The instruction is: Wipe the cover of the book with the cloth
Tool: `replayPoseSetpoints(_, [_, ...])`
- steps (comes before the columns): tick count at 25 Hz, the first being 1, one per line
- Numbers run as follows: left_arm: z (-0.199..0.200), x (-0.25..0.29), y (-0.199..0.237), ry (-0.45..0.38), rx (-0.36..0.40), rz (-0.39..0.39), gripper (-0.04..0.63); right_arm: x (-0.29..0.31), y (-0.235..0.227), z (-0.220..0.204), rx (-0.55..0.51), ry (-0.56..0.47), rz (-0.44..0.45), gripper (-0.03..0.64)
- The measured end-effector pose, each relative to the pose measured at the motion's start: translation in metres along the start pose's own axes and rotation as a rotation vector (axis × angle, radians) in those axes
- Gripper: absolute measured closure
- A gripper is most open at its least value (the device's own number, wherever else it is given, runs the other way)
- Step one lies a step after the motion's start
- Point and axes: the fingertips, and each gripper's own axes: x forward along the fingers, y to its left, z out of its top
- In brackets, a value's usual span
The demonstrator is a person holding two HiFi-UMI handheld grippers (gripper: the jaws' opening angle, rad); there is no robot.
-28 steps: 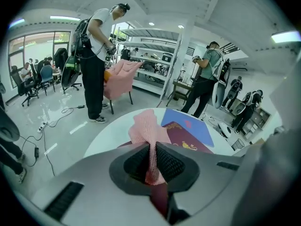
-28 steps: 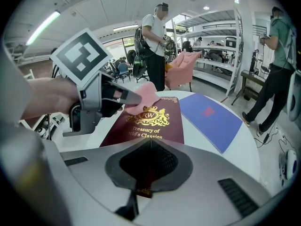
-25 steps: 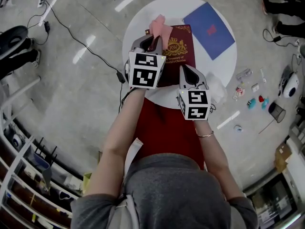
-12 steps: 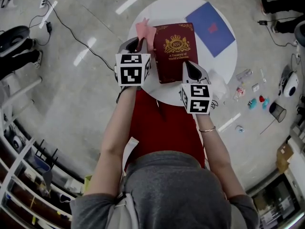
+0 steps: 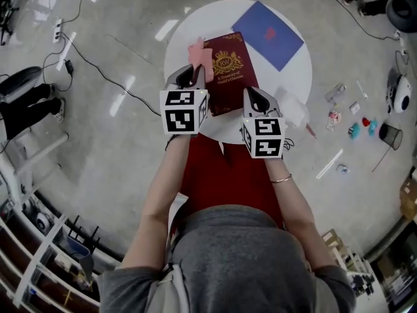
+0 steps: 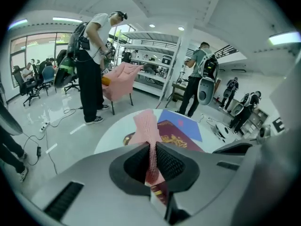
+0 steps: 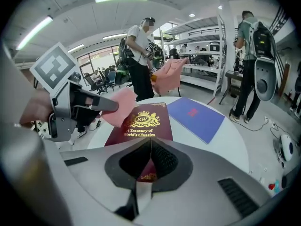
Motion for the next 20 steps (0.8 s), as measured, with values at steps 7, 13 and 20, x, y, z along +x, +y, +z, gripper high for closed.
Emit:
replayPoseSetpoints(7, [0.014, 0.034, -0.084, 0.015, 0.100, -0.161, 0.560, -0.016, -0.011, -0.010, 0.041, -0.010, -0.026, 0.588])
replayPoseSetpoints(13, [0.012, 0.063, -0.117, 0.049, 0.126, -0.216, 0.560, -0.017, -0.019, -0.020, 0.049, 0.008, -0.025, 0.588])
replayPoseSetpoints(20, [-0.012, 0.066, -0.101, 0.102, 0.124, -0.165, 0.560, -0.012, -0.017, -0.025, 0.016, 0.034, -0.007, 0.588])
